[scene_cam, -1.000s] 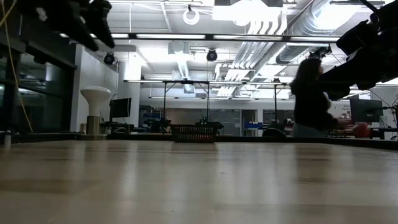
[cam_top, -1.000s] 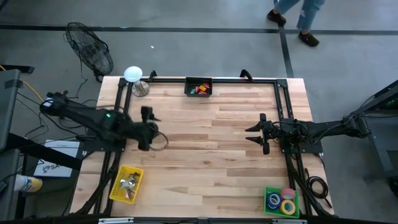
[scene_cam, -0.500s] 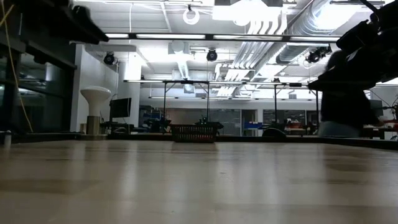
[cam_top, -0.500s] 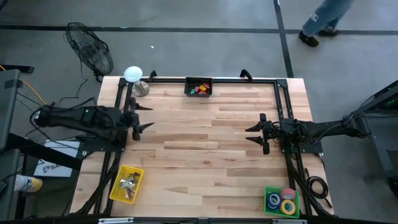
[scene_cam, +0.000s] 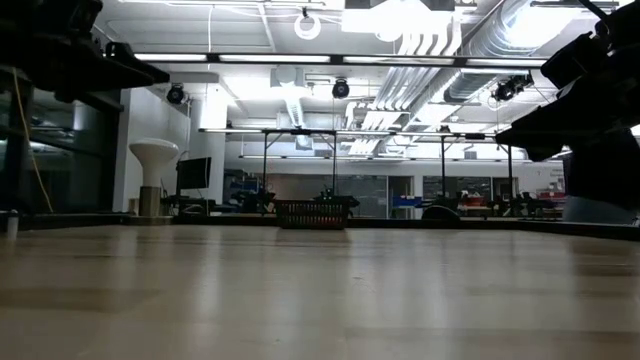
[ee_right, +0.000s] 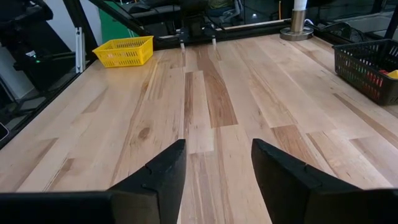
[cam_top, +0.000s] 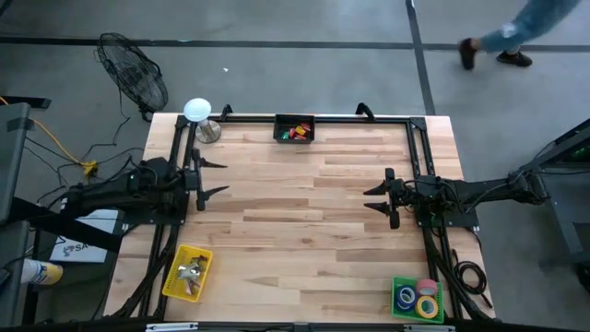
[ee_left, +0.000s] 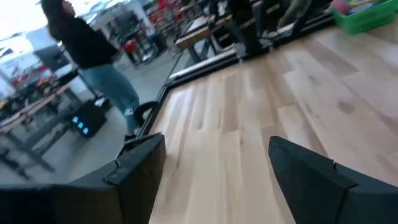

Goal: Pick and place Stapler, Stapler remover, tape
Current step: Return to Home Position

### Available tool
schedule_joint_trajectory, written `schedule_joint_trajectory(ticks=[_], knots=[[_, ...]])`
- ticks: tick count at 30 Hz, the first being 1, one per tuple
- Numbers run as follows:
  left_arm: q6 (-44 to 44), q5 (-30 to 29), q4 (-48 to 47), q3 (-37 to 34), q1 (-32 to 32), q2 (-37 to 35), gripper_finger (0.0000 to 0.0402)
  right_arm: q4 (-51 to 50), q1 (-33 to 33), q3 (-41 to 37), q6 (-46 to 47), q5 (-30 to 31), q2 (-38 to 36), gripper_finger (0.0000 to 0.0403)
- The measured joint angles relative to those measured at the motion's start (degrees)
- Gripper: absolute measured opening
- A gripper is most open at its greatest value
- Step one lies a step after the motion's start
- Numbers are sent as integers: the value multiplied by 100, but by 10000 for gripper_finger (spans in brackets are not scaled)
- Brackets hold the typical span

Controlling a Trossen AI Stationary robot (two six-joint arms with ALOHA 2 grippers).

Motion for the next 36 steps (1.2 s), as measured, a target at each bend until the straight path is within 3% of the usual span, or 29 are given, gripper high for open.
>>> schedule_joint_trajectory(ticks=[4, 11, 19, 30, 36], knots=[[169, 453, 370, -258, 327, -6, 282, 0, 0, 0, 0, 0, 0, 173], [461, 170, 627, -631, 661, -10, 282, 0, 2, 0, 0, 0, 0, 171], [458, 421, 1438, -1225, 684, -416, 282, 0, 0, 2, 0, 0, 0, 171], [743, 1097, 1560, -1256, 682, -391, 281, 0, 0, 1, 0, 0, 0, 174], [579, 330, 1441, -1258, 686, -336, 281, 0, 0, -1, 0, 0, 0, 170]])
